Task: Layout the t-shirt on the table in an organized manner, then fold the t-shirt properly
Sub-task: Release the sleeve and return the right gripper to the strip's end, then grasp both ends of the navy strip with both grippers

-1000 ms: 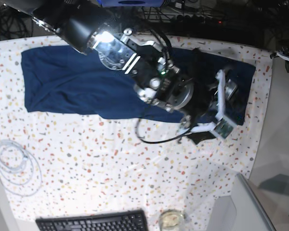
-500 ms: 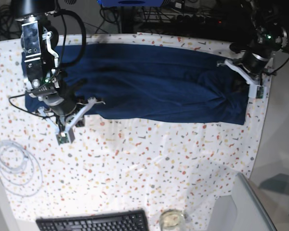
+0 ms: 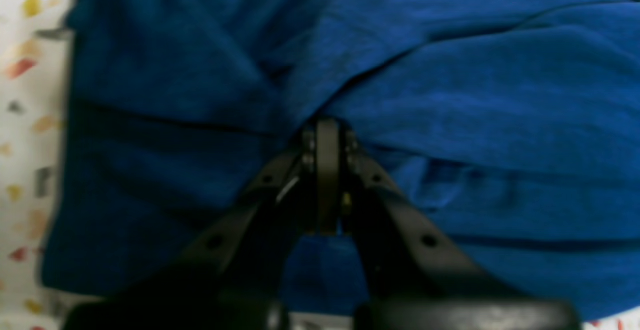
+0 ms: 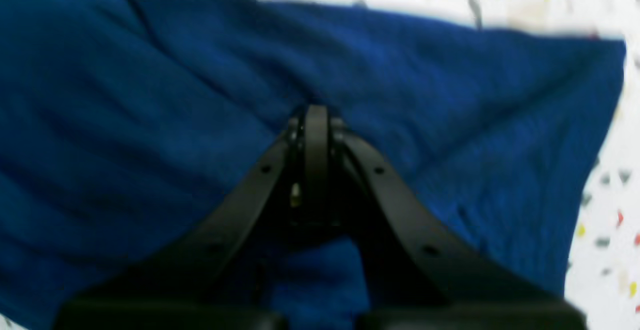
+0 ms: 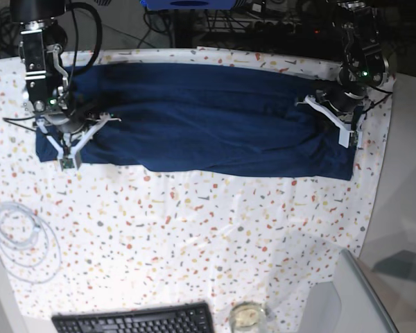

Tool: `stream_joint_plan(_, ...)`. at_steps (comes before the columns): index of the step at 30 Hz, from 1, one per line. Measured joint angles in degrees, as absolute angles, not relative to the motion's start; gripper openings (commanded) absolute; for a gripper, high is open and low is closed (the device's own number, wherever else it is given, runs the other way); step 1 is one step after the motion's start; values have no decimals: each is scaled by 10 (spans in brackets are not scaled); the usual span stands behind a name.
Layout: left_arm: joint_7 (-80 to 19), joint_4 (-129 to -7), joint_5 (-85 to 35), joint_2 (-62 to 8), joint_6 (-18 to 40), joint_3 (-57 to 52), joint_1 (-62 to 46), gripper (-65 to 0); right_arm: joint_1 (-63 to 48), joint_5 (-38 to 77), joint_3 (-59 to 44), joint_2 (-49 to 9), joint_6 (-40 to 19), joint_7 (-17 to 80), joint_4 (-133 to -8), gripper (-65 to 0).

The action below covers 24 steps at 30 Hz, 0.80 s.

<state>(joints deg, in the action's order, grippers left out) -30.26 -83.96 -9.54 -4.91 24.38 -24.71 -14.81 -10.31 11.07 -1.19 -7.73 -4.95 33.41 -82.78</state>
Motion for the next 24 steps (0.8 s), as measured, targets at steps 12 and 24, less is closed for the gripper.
stream_joint_plan(12,-281,-847,-99,-62,248,-246,-170,-650,-166,116,-12,-113,-50,337,-882,-648)
stream_joint_plan(24,-280,-980,-103,-55,240,-313,-198,-650,-179,116,-9,-110,-50,404,-1019,-648)
